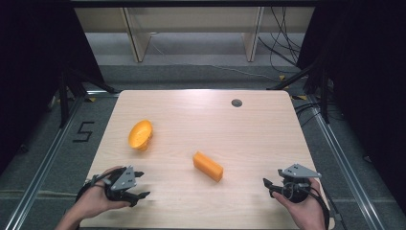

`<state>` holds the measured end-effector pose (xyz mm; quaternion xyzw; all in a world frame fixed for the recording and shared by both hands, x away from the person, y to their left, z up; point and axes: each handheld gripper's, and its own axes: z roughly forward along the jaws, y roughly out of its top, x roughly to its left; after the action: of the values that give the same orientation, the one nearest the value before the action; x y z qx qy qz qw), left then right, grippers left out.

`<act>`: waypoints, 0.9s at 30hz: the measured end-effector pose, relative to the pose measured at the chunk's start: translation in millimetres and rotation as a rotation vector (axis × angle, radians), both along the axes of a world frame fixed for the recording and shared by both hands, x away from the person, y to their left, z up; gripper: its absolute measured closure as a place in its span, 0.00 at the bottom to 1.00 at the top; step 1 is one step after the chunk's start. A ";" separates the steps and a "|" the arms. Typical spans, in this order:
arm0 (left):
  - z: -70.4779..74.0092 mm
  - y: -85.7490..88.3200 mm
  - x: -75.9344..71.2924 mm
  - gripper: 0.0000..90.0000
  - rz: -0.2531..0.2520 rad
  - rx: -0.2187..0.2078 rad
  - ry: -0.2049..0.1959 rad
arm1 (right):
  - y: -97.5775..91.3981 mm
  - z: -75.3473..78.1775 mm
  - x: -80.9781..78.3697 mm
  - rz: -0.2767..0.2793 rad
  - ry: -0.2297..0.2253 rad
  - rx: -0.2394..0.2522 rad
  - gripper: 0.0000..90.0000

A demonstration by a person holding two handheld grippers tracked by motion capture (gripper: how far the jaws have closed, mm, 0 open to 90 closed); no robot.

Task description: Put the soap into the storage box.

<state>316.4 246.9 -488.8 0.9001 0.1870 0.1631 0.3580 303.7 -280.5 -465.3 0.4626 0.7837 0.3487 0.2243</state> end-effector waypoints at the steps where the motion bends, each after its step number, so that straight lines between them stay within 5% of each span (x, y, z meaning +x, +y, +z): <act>1: 0.0 0.0 0.0 0.35 0.000 0.000 0.000 | 0.0 0.0 0.0 0.000 0.000 0.000 0.38; 2: -0.9 1.5 -5.2 0.35 0.017 -0.040 -0.001 | 2.0 0.7 -0.6 -0.005 0.015 0.013 0.38; 4: -2.1 -1.8 -9.8 0.34 0.000 -0.053 -0.006 | 2.5 0.7 0.4 0.024 -0.006 -0.016 0.38; 6: -2.4 -7.1 -9.0 0.33 -0.009 -0.043 -0.005 | 4.9 0.9 -0.3 0.020 0.008 0.005 0.38; 8: -2.5 -16.4 -5.5 0.31 -0.046 -0.039 0.003 | 3.8 -0.1 -0.1 0.039 -0.002 -0.023 0.39; 11: 0.6 -32.7 3.9 0.29 -0.092 -0.021 -0.018 | 8.0 -0.9 -2.5 0.005 0.035 0.029 0.39; 12: 4.3 -37.0 8.7 0.29 -0.125 -0.006 0.004 | 8.0 -0.9 -2.5 0.005 0.035 0.029 0.39; 14: 7.0 -49.7 17.4 0.27 -0.136 -0.031 -0.044 | 8.3 -0.4 -2.7 0.012 0.055 0.034 0.39; 16: 10.0 -59.5 27.3 0.26 -0.168 -0.010 -0.078 | 8.1 -0.8 -2.4 0.018 0.049 0.030 0.39; 17: 12.3 -68.9 34.9 0.26 -0.203 0.003 -0.081 | 6.9 -1.5 -1.4 0.029 0.022 0.010 0.39; 25: 27.7 -104.7 67.4 0.24 -0.324 0.059 -0.101 | 5.5 -1.6 0.0 0.043 0.018 -0.001 0.39; 26: 31.8 -110.4 74.1 0.24 -0.363 0.107 -0.110 | 5.6 -1.6 0.1 0.043 0.018 0.000 0.39; 27: 33.1 -116.3 78.0 0.24 -0.377 0.109 -0.110 | 5.9 -1.4 -0.2 0.042 0.021 0.002 0.39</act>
<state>394.4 130.6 -455.7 0.9270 -0.0140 0.1521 0.3426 303.5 -274.7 -466.7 0.4499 0.7951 0.3491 0.2084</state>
